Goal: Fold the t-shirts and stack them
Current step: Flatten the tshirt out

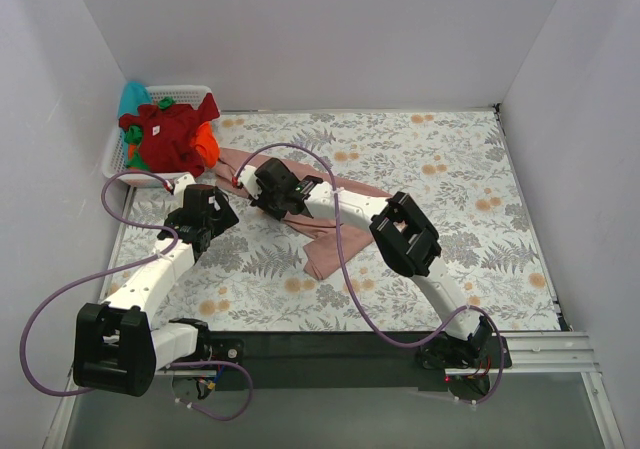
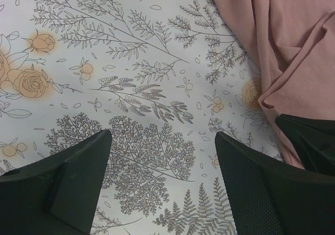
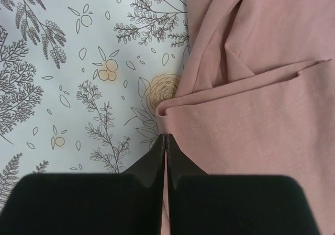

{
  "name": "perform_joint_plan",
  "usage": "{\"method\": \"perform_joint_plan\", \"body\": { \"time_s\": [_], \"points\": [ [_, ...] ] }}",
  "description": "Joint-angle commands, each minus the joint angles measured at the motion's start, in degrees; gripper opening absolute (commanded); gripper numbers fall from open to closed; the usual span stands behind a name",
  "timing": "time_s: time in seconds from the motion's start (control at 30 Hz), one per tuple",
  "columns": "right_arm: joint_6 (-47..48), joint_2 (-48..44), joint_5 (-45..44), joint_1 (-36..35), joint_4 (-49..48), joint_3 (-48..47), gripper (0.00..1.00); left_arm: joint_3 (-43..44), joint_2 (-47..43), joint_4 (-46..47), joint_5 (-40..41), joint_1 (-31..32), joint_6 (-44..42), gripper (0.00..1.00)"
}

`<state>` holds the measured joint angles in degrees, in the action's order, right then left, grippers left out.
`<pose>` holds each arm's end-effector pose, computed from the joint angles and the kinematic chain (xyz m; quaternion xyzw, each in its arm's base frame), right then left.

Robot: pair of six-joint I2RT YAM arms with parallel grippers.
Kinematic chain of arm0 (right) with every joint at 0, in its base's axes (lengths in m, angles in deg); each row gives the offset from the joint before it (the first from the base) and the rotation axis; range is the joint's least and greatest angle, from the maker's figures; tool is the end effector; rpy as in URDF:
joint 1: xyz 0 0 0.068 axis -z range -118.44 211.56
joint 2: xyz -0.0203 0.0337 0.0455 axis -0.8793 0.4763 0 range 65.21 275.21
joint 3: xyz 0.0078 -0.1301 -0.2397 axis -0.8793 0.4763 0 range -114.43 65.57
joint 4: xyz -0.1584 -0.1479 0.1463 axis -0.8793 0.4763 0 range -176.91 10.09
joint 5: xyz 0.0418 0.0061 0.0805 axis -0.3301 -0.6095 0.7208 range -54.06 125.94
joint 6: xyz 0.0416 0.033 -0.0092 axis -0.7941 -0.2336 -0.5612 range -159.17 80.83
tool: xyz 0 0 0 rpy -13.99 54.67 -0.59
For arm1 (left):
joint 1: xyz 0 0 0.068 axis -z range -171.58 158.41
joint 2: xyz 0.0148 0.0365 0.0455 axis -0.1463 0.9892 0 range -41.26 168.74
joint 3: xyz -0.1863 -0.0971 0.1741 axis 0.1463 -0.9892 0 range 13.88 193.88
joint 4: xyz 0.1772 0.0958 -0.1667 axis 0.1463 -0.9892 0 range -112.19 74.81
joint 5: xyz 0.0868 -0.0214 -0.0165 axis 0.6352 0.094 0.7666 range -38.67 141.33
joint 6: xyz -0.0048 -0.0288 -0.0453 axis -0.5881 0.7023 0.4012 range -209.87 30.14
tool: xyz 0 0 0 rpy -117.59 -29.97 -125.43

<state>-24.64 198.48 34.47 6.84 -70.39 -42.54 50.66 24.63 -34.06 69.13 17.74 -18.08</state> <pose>0.3069 0.4322 0.1831 -0.5140 0.7538 0.1296 0.3884 0.2263 -0.0261 0.2076 -0.5256 0.7599 -0.1206 0.3630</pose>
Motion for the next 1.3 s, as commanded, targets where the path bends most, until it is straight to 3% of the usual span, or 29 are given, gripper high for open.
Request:
{"method": "perform_joint_plan", "body": {
  "time_s": [0.0, 0.17, 0.3, 0.5, 0.57, 0.6, 0.7, 0.77, 0.87, 1.0, 1.1, 1.27],
  "points": [
    [1.6, -1.5, -1.7, 0.4, -1.3, -2.5, 0.01, 0.6, -0.8, 0.6, 0.8, -0.4, -0.2, 0.79],
    [3.9, -4.5, -8.7, 3.1, -1.9, -2.0, 0.01, 0.4, -1.0, 0.6, 0.5, -0.4, -0.2, 0.79],
    [7.4, -5.9, -18.4, 11.3, -4.2, -1.9, 0.01, 0.4, -0.7, 0.9, 0.0, -0.4, -0.3, 0.79],
    [13.0, -5.7, -48.2, 23.0, -15.8, -6.9, 0.01, 0.4, 1.0, 1.6, -2.7, -0.4, -0.2, 0.79],
    [13.8, -5.7, -49.9, 25.3, -16.0, -8.2, 0.16, 0.5, 2.1, 1.8, -4.3, -0.4, 0.0, 0.79],
    [14.0, -5.9, -51.2, 25.9, -17.6, -8.3, 0.33, 0.8, 2.5, 1.8, -5.1, -0.4, 0.2, 0.79],
    [13.2, -7.8, -52.0, 27.2, -17.8, -4.2, 0.58, 1.3, 3.5, 1.8, -6.7, -0.4, 0.9, 0.79],
    [12.3, -11.8, -50.0, 26.7, -17.5, 0.5, 0.67, 1.9, 4.0, 1.8, -7.2, -0.4, 1.4, 0.79],
    [4.4, -19.4, -41.6, 25.1, -10.1, 10.6, 0.68, 3.9, 5.6, 1.8, -7.4, -0.4, 2.0, 0.79],
    [-10.7, -30.3, -17.2, 24.8, -5.1, 23.2, 0.68, 7.9, 9.9, 2.5, -8.0, -0.4, 3.6, 0.79],
    [-19.3, -36.2, -6.9, 24.8, -5.4, 32.2, 0.67, 11.6, 15.5, 3.6, -8.9, -0.4, 5.4, 0.79],
    [-22.2, -38.3, -2.7, 24.7, -5.4, 37.3, 0.67, 18.1, 26.9, 5.2, -10.2, -0.5, 7.7, 0.78]
  ]
}}
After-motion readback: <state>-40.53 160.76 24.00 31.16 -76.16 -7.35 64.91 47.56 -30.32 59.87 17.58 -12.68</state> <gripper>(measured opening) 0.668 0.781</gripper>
